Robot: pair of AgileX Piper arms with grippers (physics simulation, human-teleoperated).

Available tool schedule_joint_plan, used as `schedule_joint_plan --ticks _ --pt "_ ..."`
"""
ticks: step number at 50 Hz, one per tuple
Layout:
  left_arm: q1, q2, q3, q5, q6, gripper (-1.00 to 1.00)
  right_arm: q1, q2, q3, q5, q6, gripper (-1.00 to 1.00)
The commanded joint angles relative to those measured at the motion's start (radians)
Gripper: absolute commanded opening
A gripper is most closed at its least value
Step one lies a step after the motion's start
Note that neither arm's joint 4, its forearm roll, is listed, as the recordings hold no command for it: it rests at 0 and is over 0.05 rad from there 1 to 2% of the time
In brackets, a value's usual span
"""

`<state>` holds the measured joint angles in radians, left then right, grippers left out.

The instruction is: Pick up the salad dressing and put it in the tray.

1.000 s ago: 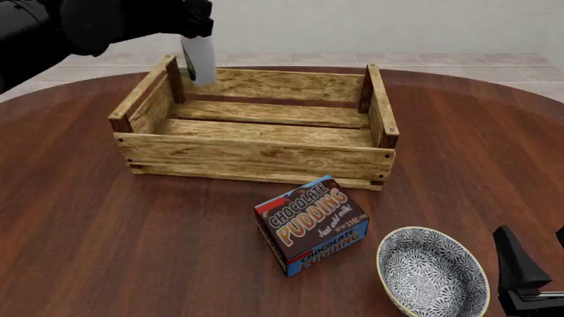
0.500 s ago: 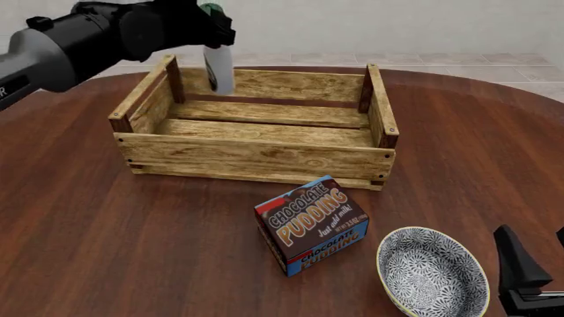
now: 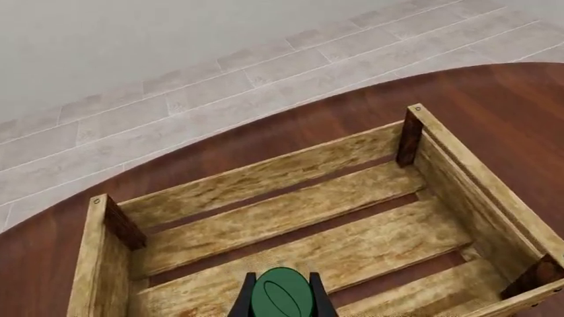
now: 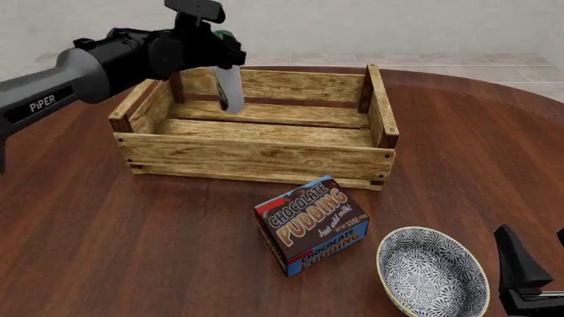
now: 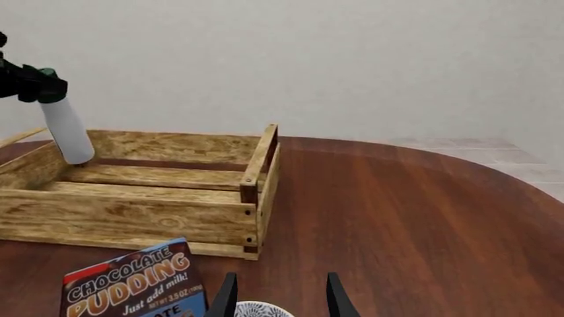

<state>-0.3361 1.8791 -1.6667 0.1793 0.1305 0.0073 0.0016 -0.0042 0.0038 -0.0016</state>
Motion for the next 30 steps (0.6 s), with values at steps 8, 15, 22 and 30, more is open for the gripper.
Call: schedule_joint_plan --ticks 8,15,22,30 --pt "0.014 0.052 0.013 -0.042 0.005 -1.0 -0.006 0.0 0.0 -0.002 0.008 1.0" --pt "0.02 0.071 0.02 -0.056 0.004 -1.0 -0.009 0.0 0.0 -0.003 0.011 1.0" --pt "0.026 0.089 0.034 -0.075 0.001 -1.0 -0.011 -0.001 0.001 -0.004 0.012 1.0" --pt "0.031 0.105 0.044 -0.088 -0.004 -1.0 -0.013 -0.001 0.0 -0.004 0.012 1.0"
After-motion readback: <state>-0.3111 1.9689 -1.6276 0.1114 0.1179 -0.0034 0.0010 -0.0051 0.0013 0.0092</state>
